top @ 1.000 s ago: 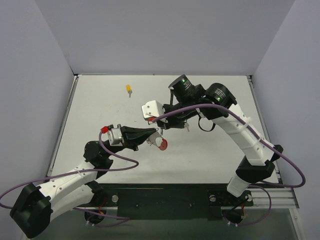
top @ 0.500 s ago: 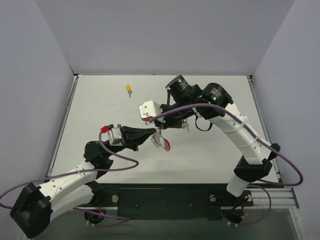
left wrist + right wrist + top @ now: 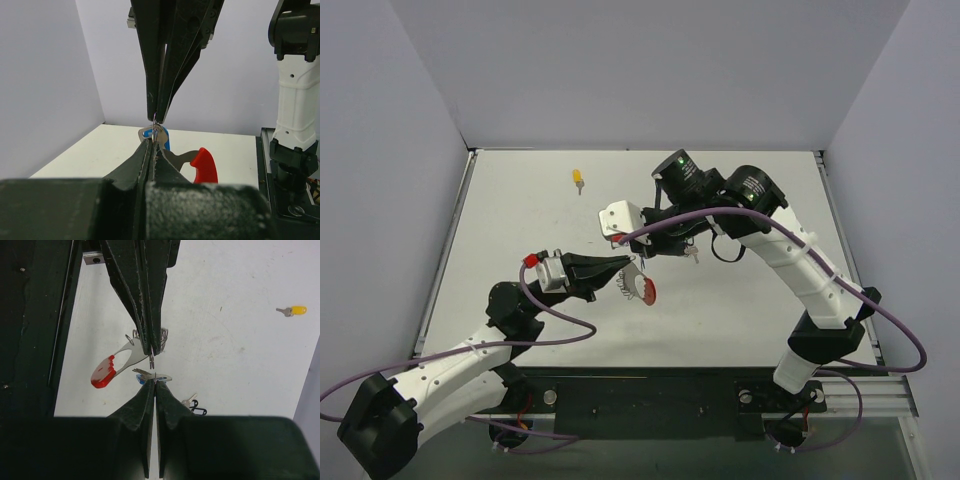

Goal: Put the keys on the keyring

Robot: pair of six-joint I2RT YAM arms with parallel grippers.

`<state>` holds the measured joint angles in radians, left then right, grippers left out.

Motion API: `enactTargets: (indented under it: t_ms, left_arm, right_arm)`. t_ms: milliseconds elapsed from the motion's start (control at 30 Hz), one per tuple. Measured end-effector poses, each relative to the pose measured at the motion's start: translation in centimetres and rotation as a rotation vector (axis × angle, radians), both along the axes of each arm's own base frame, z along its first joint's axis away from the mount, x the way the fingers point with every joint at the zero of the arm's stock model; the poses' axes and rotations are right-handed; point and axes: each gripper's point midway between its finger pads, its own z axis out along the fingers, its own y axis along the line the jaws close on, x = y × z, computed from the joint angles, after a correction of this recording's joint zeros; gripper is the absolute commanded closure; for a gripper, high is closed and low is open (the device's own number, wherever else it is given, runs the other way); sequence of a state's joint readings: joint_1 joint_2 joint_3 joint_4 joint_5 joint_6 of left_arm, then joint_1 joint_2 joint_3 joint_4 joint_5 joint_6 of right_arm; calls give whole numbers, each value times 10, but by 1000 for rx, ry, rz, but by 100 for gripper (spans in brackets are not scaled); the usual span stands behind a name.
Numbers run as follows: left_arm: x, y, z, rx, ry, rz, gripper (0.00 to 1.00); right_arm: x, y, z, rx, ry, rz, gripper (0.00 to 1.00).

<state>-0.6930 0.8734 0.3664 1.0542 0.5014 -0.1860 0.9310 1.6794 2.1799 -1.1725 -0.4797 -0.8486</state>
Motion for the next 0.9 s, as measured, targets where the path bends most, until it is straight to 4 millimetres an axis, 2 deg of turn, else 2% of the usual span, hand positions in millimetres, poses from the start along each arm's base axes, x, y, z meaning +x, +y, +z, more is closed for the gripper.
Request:
enactTargets:
  t_ms: [900]
  left_arm:
    - [0,-1,0,-1,-1,-6,100]
  right_arm:
    - [-4,1,4,10,7,27,100]
